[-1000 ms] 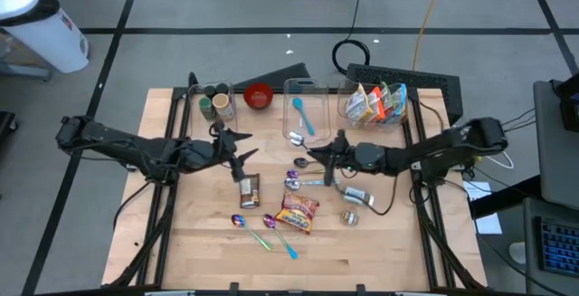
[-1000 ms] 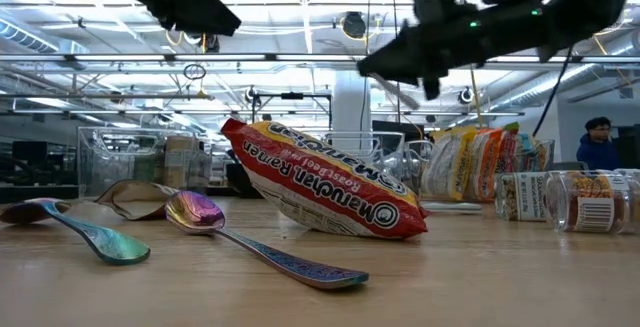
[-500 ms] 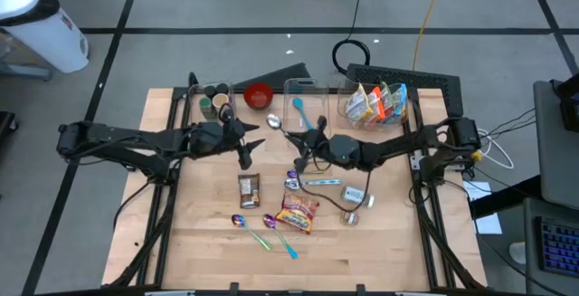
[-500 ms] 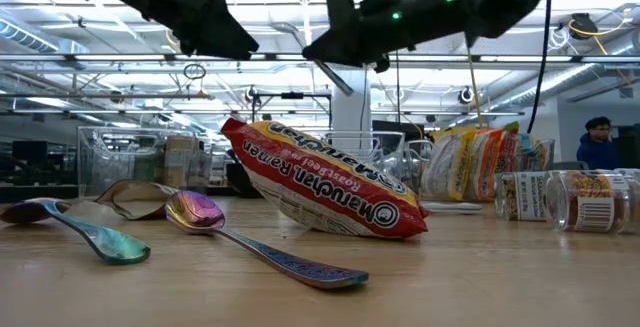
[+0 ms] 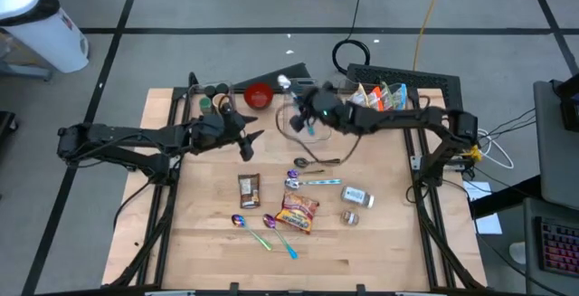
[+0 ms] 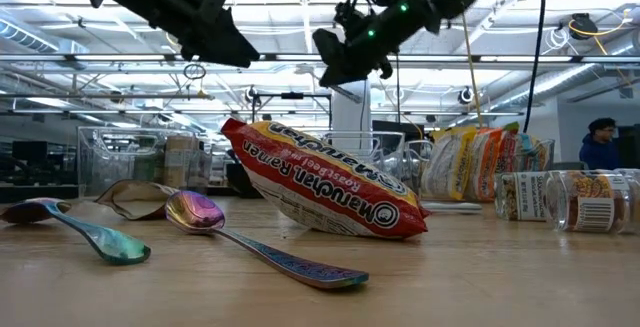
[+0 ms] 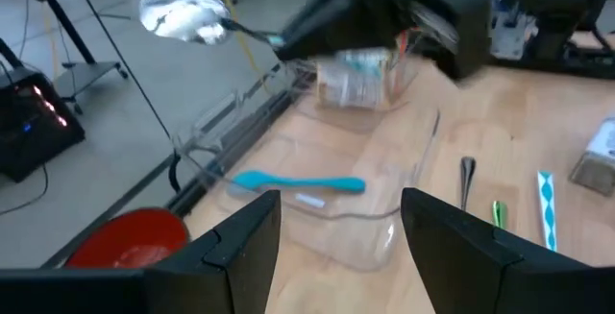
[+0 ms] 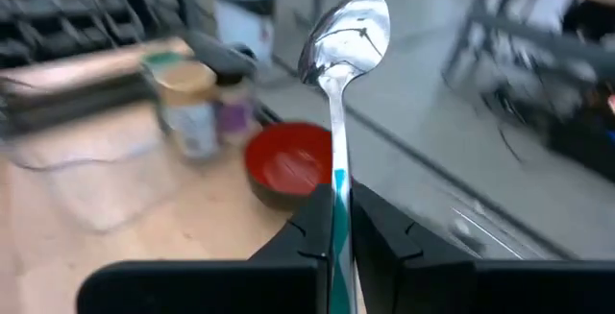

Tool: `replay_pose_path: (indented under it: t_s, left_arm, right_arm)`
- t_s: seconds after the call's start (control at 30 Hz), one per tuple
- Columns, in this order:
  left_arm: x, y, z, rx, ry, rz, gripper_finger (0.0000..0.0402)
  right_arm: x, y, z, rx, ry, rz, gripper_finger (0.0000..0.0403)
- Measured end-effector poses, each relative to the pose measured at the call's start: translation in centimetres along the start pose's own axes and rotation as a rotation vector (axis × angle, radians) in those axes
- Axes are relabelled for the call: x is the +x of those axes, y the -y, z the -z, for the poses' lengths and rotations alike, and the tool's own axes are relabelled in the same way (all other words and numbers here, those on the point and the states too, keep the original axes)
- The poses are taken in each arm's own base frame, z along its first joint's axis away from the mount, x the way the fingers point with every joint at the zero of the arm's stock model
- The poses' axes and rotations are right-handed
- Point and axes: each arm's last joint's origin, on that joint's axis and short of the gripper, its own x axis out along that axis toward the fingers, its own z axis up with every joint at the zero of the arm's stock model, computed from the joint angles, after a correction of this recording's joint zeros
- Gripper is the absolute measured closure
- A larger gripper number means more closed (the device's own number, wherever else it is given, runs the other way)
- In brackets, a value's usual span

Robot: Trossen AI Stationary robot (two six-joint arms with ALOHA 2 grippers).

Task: Pick & Place Food Item
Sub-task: Put the top blue patterned spoon into the middle transparent bin

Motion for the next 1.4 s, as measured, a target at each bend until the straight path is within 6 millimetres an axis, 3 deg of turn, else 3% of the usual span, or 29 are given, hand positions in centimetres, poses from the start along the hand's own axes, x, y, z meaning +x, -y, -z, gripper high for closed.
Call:
replay_pose_path:
  t_s: [0.2,0.43,0.77,1.0,1.27,1.4]
  left_arm:
    - [0.0,0.0,0.5,0.01,-0.045,0.0,0.0176]
    - [0.0,0.0,0.6,0.015,-0.06,0.0,0.0176]
    - [-0.1,0.1,1.4,0.103,-0.141,0.046,0.0176]
    - [-0.2,0.3,1.7,0.129,-0.171,0.132,0.0176]
    - [-0.3,0.5,2.0,0.12,-0.2,0.221,0.0176]
    - [-0.3,0.5,2.0,0.119,-0.201,0.224,0.0176]
  right_arm:
    - [0.5,2.7,-3.1,0.115,-0.109,0.091,0.0393]
    - [0.8,3.1,-5.1,0.248,-0.098,0.11,0.0393]
    - [4.7,1.4,-3.3,0.331,-0.255,0.05,0.0393]
    - [7.2,1.0,-1.8,0.357,-0.454,0.142,0.0393]
    - [8.9,0.5,0.6,0.399,-0.534,0.195,0.0393]
    - [8.8,0.4,0.8,0.404,-0.544,0.21,0.0393]
